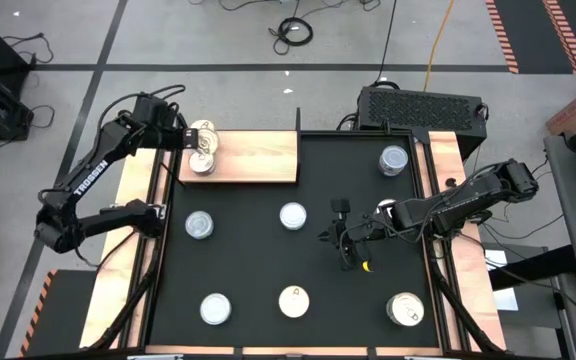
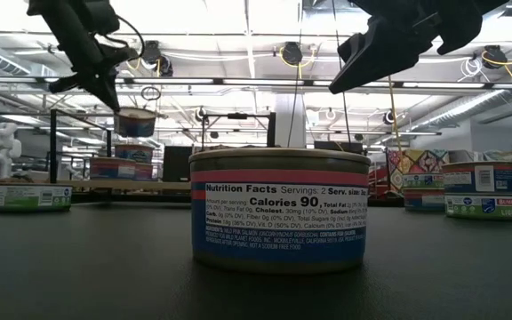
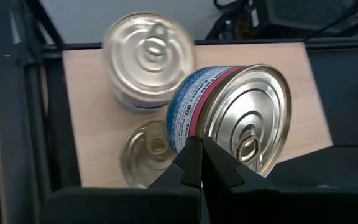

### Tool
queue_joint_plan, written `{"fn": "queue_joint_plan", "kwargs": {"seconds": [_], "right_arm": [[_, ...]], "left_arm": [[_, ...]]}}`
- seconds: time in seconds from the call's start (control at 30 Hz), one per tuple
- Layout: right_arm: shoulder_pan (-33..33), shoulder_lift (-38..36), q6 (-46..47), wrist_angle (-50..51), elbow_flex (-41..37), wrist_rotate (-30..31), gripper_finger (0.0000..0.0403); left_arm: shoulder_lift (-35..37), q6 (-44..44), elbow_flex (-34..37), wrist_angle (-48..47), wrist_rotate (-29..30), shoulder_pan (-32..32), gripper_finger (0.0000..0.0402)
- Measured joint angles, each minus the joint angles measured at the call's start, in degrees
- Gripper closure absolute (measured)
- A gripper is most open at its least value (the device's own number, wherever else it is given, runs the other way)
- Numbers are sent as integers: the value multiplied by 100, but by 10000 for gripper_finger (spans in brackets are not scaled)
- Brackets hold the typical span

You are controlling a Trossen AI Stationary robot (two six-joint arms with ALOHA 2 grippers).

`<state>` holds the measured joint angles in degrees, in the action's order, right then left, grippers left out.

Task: Stack canned seafood by type on shelf
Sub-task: Stack the blue tuna can on top of the blue tuna can on the shelf

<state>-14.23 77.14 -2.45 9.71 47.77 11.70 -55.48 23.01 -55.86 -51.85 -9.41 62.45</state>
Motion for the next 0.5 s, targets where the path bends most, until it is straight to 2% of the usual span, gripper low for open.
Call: {"fn": "queue_joint_plan", "kwargs": {"seconds": [0.27,0.5], "right_arm": [[-1,0,-5,0,0,2,376],[-1,0,-14,0,0,2,376]], "left_arm": [[-347,-267,-2,-131,-157,131,401],[-455,-392,-2,-591,32,123,401]]}}
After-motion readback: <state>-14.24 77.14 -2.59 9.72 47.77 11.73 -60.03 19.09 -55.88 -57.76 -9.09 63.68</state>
